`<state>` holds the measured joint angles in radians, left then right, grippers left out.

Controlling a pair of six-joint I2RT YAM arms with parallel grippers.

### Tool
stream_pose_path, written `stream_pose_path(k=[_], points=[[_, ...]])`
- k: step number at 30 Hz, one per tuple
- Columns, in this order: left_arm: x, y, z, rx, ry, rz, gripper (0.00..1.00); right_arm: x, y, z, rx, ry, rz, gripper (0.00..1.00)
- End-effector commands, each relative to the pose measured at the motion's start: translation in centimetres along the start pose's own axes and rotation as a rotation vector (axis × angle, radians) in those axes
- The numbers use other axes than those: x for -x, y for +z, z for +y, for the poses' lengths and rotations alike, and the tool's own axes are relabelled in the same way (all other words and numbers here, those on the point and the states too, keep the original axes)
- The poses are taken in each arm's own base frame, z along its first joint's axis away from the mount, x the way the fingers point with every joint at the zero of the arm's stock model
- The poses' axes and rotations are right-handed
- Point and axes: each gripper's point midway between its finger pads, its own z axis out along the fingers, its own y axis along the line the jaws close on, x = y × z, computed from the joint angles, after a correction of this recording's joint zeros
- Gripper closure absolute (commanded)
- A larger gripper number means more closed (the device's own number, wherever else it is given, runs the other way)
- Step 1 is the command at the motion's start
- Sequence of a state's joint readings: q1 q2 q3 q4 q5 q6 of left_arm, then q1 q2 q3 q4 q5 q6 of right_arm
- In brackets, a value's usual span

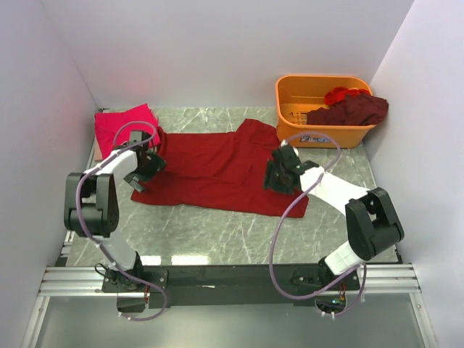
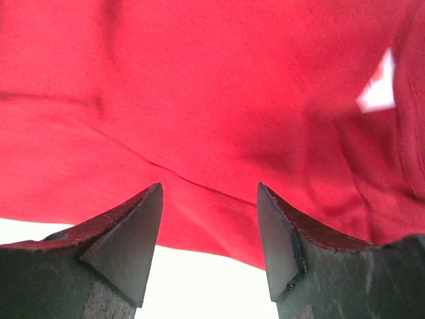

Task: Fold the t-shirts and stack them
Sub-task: Fold the tshirt

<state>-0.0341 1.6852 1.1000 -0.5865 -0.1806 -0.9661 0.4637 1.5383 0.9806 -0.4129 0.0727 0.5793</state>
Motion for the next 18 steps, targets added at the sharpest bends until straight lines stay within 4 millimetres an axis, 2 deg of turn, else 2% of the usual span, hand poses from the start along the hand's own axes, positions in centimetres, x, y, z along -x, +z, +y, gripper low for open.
stream_pose_path(k=[1, 5, 7, 9, 10, 12, 13, 14, 16, 17, 18], points=[[0.3, 1.1, -1.4, -0.04, 0.02, 0.001, 0.01, -3.0, 0.4, -2.9, -0.055, 0.017, 0.071, 0.34], [-1.8, 2.0, -0.3, -0.019, 0.037, 0.041, 0.01, -5.4, 1.5, -3.9, -0.065, 0.037, 0.149, 0.35], [-3.1, 2.1, 1.1, 0.013, 0.042, 0.061, 0.01, -7.4, 1.3, -5.0, -0.074, 0.032, 0.189, 0.35], [-4.5, 1.8, 3.2, 0.059, 0.055, 0.069, 0.01, -8.4, 0.5, -5.7, -0.079, 0.032, 0.195, 0.35], [-5.0, 1.6, 4.0, 0.08, 0.028, 0.073, 0.01, -10.3, 0.0, -7.0, -0.112, 0.034, 0.245, 0.35], [-6.5, 1.0, 5.9, 0.105, 0.0, 0.099, 0.01, -11.4, -1.2, -7.2, -0.1, 0.069, 0.262, 0.35], [-7.1, 0.7, 6.5, 0.111, -0.015, 0.11, 0.01, -13.1, -1.9, -7.6, -0.099, 0.082, 0.307, 0.35], [-7.5, 0.3, 7.3, 0.128, -0.025, 0.116, 0.01, -13.1, -2.8, -7.4, -0.073, 0.097, 0.294, 0.34], [-7.9, -1.0, 10.1, 0.204, -0.067, 0.09, 0.01, -14.6, -4.2, -7.7, -0.055, 0.134, 0.319, 0.34], [-7.7, -2.0, 10.6, 0.203, -0.085, 0.065, 0.01, -15.1, -4.7, -7.9, -0.057, 0.143, 0.33, 0.34], [-7.4, -2.4, 12.0, 0.249, -0.119, 0.023, 0.01, -16.4, -5.3, -8.5, -0.072, 0.155, 0.368, 0.33]])
